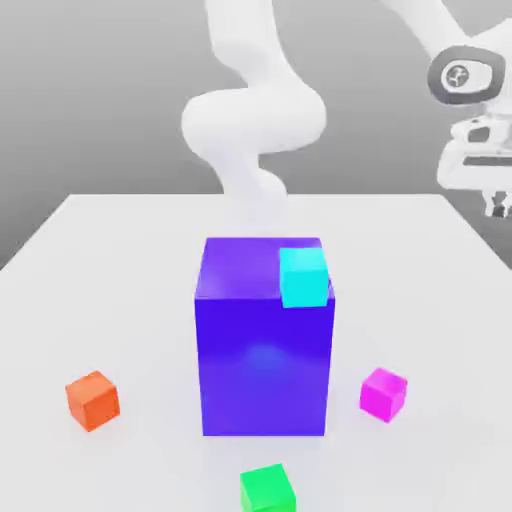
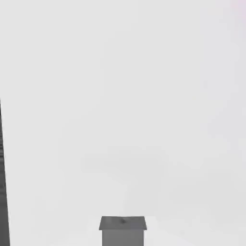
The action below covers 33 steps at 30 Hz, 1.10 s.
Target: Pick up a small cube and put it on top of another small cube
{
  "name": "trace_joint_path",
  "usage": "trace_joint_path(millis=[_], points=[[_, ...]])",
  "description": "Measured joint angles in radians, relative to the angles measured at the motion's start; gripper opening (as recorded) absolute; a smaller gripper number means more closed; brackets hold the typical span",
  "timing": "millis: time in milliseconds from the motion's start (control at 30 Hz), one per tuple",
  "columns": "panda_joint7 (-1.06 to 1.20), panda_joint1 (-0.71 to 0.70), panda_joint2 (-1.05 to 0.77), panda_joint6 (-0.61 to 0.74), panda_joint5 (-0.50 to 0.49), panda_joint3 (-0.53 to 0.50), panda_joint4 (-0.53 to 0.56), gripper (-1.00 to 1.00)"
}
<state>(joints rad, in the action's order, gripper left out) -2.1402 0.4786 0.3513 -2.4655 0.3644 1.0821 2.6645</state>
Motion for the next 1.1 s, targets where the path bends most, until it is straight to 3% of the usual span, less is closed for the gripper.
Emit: trace_joint_path(millis=[333, 700, 1033, 1067, 1100], points=[[-0.390, 0.086, -0.051, -0.128, 0.116, 0.416, 0.014, -1.00], [-0.723, 0.222, -0.025, -0.224, 0.376, 0.851, 0.015, -1.00], [-0.513, -0.055, 0.143, -0.281, 0.724, 1.238, -0.071, -1.00], [-0.486, -0.082, 0.163, -0.284, 0.761, 1.272, -0.080, 1.00], [-0.486, -0.082, 0.163, -0.284, 0.761, 1.272, -0.080, 1.00]])
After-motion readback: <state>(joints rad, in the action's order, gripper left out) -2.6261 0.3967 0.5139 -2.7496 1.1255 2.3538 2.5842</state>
